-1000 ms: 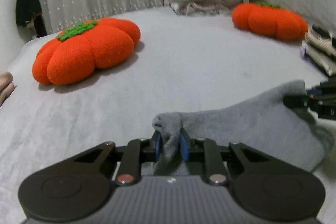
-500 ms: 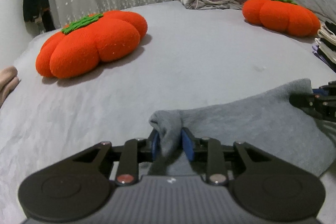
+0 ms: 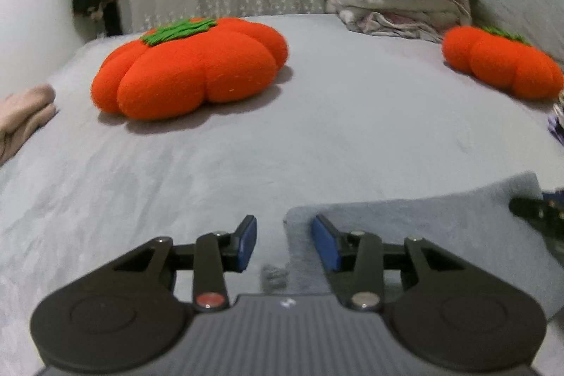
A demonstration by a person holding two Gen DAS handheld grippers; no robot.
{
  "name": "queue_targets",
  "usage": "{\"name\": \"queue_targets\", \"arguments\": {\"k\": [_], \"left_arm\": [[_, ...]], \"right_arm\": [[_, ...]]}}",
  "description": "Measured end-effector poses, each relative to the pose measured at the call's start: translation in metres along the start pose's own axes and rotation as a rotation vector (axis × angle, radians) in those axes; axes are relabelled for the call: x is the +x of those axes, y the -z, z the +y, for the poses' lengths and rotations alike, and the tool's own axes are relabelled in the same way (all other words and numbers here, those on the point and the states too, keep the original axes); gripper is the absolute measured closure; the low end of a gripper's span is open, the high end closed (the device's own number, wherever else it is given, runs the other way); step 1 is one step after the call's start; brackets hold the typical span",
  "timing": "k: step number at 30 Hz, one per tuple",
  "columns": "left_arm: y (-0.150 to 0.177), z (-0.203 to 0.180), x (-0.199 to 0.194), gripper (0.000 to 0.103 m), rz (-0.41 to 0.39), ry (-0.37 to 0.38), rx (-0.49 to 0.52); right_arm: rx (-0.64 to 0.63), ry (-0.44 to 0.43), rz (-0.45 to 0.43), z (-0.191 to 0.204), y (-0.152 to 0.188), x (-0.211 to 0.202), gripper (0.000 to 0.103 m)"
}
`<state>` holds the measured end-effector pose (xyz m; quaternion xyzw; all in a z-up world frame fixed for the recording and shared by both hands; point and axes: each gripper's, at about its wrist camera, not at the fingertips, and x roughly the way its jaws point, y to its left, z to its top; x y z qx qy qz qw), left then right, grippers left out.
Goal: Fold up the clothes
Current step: 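Open both tools to release the folded edge onto the sweater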
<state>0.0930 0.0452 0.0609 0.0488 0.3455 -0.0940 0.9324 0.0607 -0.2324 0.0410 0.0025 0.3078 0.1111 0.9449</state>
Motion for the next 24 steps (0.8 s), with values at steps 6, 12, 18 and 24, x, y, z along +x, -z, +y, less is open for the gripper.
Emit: {"name": "queue_targets", "arguments": {"k": [6, 12, 18, 24], "left_arm": [[-0.006, 0.029, 0.000, 0.068, 0.019, -0.049, -0.133], [-0.007, 0.058, 0.003, 0.069, 0.063, -0.020, -0.305], [-0.006, 0.058, 0.007, 0.068, 0.082, 0.026, -0.326], [0.000, 0.035, 0.002, 0.068, 0.082, 0.069, -0.242]], "right_arm": [[0.001, 0.006, 0.006, -0.003, -0.002, -0.003, 0.087], [0.031, -0.020, 0.001, -0.006, -0.005, -0.004, 0.087], [0.012, -0.001, -0.009, 0.000, 0.001, 0.000, 0.087], [0.034, 0.012, 0.003, -0.007, -0.003, -0.004, 0.077]]}}
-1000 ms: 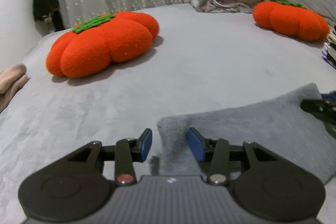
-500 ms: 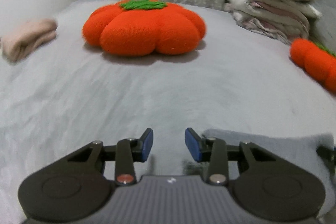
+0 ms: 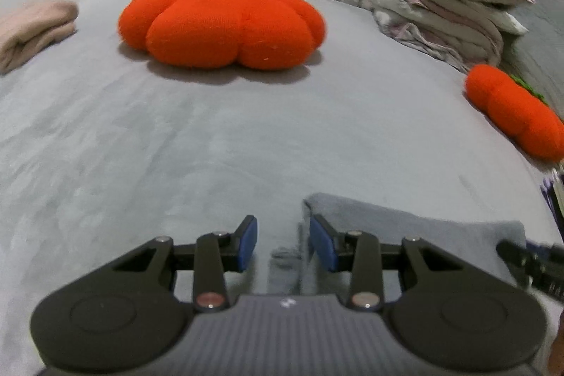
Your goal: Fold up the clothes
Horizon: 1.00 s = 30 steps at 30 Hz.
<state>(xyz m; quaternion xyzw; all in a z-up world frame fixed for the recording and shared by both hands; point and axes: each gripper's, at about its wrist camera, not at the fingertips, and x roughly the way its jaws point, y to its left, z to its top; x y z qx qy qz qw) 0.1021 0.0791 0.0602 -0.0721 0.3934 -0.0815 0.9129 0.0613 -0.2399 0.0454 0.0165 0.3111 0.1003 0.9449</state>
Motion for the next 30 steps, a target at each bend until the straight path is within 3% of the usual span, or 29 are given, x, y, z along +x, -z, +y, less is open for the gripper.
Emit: {"name": "queue_targets", "arguments": {"k": [1, 3, 9, 17, 25, 30], "left_arm": [[0.000, -0.002, -0.002, 0.068, -0.008, 0.002, 0.011], [0.000, -0.003, -0.006, 0.068, -0.018, 0.008, 0.013], [0.002, -0.005, -0.007, 0.068, -0.016, -0.002, 0.023], [-0.001, 0.001, -0.011, 0.068, -0.046, 0.032, -0.029], [0.009, -0.017, 0.000, 0.066, -0.025, 0.041, 0.021], [0.015, -0.025, 0.005, 0.069, -0.012, 0.039, 0.041]], "right_arm": [[0.013, 0.021, 0.001, -0.003, -0.003, -0.002, 0.066], [0.043, 0.067, -0.005, -0.012, -0.008, -0.008, 0.065], [0.162, 0.088, -0.008, -0.040, -0.014, -0.021, 0.068], [0.344, -0.088, -0.008, -0.054, -0.012, -0.024, 0.068], [0.313, -0.101, 0.034, -0.044, -0.005, -0.004, 0.068], [0.243, -0.098, 0.046, -0.035, -0.001, 0.005, 0.086]]}}
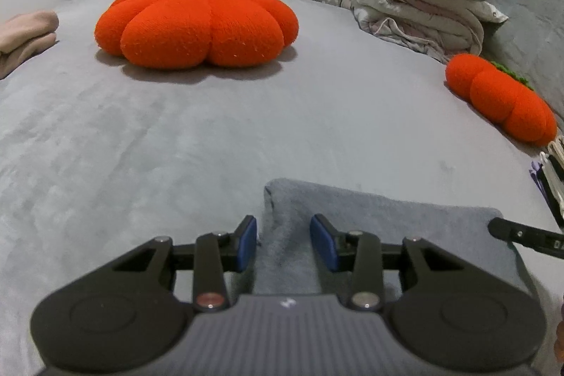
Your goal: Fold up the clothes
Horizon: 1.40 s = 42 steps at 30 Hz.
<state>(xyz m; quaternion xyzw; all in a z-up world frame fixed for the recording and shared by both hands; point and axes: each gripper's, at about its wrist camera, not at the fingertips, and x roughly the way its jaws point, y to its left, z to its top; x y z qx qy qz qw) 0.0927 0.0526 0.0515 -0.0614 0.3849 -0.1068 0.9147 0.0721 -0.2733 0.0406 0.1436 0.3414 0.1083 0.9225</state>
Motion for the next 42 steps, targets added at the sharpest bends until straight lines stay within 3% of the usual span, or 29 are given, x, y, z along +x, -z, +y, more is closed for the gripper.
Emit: {"name": "queue_targets", "arguments": {"k": [4, 9, 16, 20, 23, 29, 33, 36, 39, 42], "left_arm": [[0.003, -0.003, 0.001, 0.071, 0.004, 0.003, 0.009], [0.006, -0.003, -0.007, 0.077, 0.015, 0.031, 0.001], [0.011, -0.004, -0.013, 0.076, 0.012, 0.014, 0.007], [0.002, 0.011, -0.023, 0.076, -0.020, 0.014, -0.069], [-0.002, 0.008, -0.034, 0.076, -0.069, 0.044, -0.050], [0.008, -0.034, -0.035, 0.074, -0.086, 0.091, 0.104], [0.021, -0.051, -0.022, 0.074, -0.059, 0.055, 0.185], [0.029, -0.053, -0.017, 0.071, -0.027, 0.034, 0.192], [0.031, -0.043, -0.012, 0.070, 0.000, 0.055, 0.107], [0.032, -0.044, -0.013, 0.069, 0.003, 0.035, 0.104]], "right_arm": [[-0.077, 0.021, -0.016, 0.010, -0.002, 0.001, 0.090], [-0.062, -0.002, -0.083, 0.012, -0.005, -0.009, 0.091], [-0.098, 0.053, -0.038, 0.017, 0.008, 0.008, 0.090], [-0.046, 0.071, -0.029, 0.016, 0.002, -0.003, 0.089], [-0.121, 0.105, -0.081, 0.029, 0.000, -0.016, 0.089], [-0.214, -0.004, -0.074, 0.066, 0.014, -0.016, 0.089], [-0.293, -0.002, -0.056, 0.085, 0.033, -0.011, 0.088], [-0.340, 0.006, -0.086, 0.097, 0.042, -0.013, 0.088], [-0.339, -0.016, -0.104, 0.102, 0.049, -0.014, 0.088], [-0.356, -0.022, -0.115, 0.108, 0.055, -0.014, 0.088]]}}
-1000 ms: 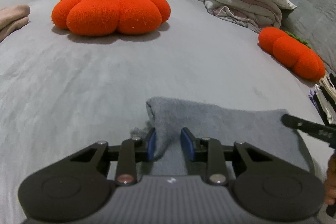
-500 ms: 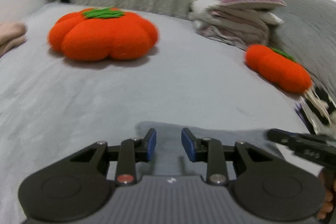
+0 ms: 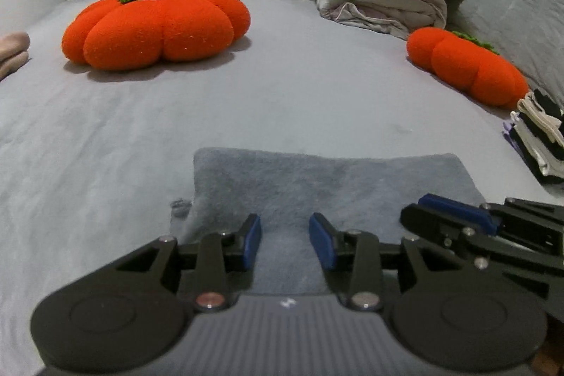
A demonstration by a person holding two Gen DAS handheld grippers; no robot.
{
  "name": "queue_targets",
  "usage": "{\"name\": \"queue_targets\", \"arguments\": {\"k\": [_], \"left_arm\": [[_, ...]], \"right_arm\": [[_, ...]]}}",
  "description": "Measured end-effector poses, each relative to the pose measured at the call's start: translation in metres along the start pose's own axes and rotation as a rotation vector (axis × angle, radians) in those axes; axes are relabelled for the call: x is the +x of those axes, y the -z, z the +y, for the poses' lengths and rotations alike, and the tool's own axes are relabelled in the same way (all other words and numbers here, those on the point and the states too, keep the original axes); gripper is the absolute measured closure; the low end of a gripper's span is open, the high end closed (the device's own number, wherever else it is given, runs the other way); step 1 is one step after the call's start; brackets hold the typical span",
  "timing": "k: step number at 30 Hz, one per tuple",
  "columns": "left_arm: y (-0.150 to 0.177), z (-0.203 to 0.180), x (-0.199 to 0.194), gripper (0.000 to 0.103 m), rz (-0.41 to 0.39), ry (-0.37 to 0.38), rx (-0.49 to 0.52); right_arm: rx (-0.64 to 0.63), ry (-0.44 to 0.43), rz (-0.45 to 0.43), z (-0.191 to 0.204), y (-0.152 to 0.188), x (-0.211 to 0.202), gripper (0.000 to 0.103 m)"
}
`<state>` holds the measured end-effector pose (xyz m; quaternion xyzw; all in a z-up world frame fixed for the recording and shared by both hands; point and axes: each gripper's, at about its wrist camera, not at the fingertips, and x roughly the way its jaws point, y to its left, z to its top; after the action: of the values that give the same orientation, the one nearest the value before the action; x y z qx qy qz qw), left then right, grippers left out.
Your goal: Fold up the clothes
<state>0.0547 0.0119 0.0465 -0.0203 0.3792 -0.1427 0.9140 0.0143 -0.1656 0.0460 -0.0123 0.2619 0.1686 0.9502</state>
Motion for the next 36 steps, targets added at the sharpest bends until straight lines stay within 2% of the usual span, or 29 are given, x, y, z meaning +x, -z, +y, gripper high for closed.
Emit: {"name": "queue_targets", "arguments": {"k": [7, 12, 17, 22, 25, 27, 36], "left_arm": [[0.003, -0.007, -0.002, 0.069, 0.016, -0.052, -0.029], [0.005, -0.007, -0.008, 0.069, 0.021, -0.061, -0.035], [-0.004, 0.008, -0.015, 0.069, 0.001, -0.013, -0.096], [0.001, 0.003, -0.030, 0.069, -0.053, 0.056, -0.055], [0.013, -0.012, -0.030, 0.069, -0.058, 0.060, 0.026], [0.020, -0.018, -0.024, 0.069, -0.055, 0.033, 0.067], [0.023, -0.004, -0.017, 0.066, -0.044, 0.064, 0.024]], "right_arm": [[-0.018, -0.034, 0.007, 0.009, -0.002, 0.000, 0.088], [-0.060, -0.037, 0.059, 0.009, 0.006, 0.012, 0.087], [-0.055, -0.057, 0.050, 0.002, 0.012, 0.018, 0.087], [-0.063, -0.051, 0.047, 0.004, 0.013, 0.020, 0.087], [-0.070, -0.054, 0.041, 0.004, 0.014, 0.020, 0.087], [-0.075, -0.057, 0.036, 0.004, 0.016, 0.019, 0.087], [-0.135, -0.052, 0.045, 0.009, 0.014, 0.013, 0.087]]}}
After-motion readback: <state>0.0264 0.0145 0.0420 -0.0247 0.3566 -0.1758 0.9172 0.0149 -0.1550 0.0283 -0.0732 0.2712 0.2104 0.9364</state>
